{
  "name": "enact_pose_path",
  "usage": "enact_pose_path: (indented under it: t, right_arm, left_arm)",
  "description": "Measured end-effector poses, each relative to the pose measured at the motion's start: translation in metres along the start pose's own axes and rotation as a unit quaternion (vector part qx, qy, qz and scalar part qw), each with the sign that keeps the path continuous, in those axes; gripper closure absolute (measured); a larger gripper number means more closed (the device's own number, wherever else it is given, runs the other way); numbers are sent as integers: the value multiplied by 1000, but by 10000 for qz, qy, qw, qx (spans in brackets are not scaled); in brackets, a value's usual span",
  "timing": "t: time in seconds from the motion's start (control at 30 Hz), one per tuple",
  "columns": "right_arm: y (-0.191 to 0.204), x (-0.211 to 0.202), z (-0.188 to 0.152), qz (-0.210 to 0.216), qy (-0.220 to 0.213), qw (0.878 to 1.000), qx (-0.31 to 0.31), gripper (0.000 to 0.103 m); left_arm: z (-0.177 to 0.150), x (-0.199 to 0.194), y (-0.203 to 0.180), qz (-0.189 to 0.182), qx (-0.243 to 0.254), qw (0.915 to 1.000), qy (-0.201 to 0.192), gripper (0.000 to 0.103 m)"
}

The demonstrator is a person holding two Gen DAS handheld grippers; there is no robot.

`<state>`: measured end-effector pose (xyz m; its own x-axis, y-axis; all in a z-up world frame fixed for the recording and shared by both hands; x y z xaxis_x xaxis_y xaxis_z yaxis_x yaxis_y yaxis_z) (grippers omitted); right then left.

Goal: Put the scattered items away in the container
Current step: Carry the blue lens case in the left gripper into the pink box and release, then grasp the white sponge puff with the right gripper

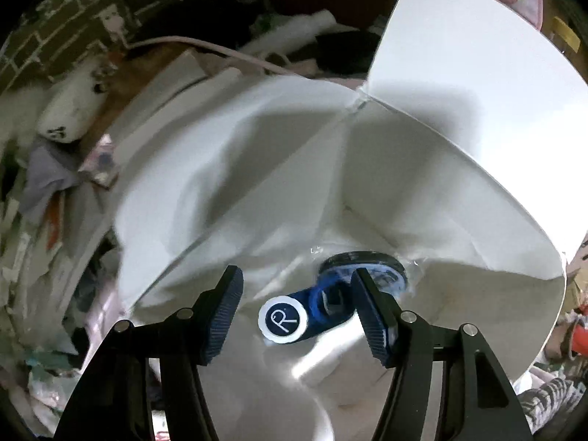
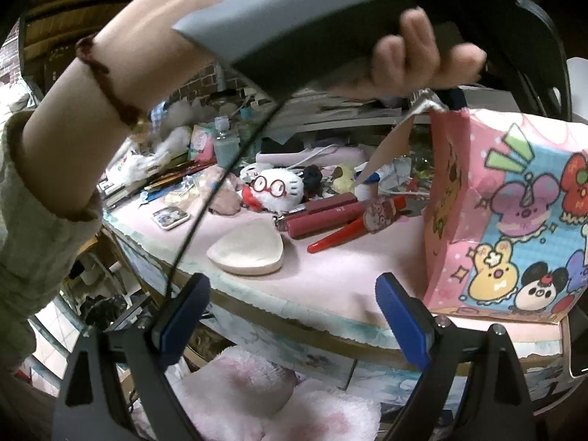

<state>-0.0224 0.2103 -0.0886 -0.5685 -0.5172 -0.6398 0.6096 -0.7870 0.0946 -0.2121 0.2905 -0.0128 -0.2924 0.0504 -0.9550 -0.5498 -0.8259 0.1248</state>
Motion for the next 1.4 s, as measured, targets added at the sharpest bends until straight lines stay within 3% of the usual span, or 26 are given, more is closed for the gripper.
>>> enact_pose_path:
  t: [0.2, 0.3, 0.37, 0.43, 0.53, 0.63, 0.7, 0.9, 1.13, 1.2, 1.27, 1.4]
  right_arm:
    - [0, 1, -1, -42, 34, 10000, 1, 13]
    - [1, 2, 0, -100, 50, 9999, -16, 13]
    - [1, 3, 0, -153, 21, 9999, -27, 13]
    - [3, 4, 0, -203, -21, 9998, -39, 13]
    - [5, 7, 2, -262, -113, 9996, -37, 13]
    - [13, 18, 4, -187, -58, 9998, -100, 13]
    - [22, 27, 7, -106, -33, 9998, -154, 13]
    - [49, 55, 12, -103, -110, 9994, -301, 13]
    - [57, 81, 18, -187, -42, 9995, -238, 13]
    - [55, 83, 20, -235, -66, 9995, -177, 18]
    - [54, 85, 21, -339, -92, 9992, -164, 35]
    - [56, 87, 23, -459, -59, 9985, -284, 40]
  left_arm:
    - [-2, -7, 4, 34, -28, 9999, -114, 46]
    - [-16, -28, 7, 136, 11, 9984, -554, 44]
    - [-31, -52, 11, 137, 42, 9948, -1009, 31]
    - [-53, -78, 19, 207, -22, 9877, -1547, 20]
    - [-83, -108, 35, 279, -245, 9754, -2175, 19]
    - [-120, -124, 57, 183, -681, 9660, -2488, 16]
    - [-137, -122, 79, 293, -1052, 9594, -2599, 7]
    - [-214, -102, 124, 1278, -1887, 9406, -2517, 7]
    - [-277, -68, 160, 1193, -2476, 9379, -2117, 7]
    - [-288, -62, 166, 1157, -2591, 9366, -2054, 7]
    - [-296, -55, 171, 1144, -2677, 9354, -2009, 7]
    - [-304, -46, 177, 1093, -2795, 9339, -1942, 7]
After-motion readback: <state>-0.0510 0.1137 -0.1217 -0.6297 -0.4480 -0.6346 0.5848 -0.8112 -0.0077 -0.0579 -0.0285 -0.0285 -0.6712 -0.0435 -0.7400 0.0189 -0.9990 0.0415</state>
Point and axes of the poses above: each gripper's, at about its wrist camera, not at the fingertips, and x roughly the way its jaws point, y to its left, z to its top, the point moved 3 cm from there along x, roughly the way its jaws point, and after that the axes turned 10 degrees about y, right-handed, at the moved point
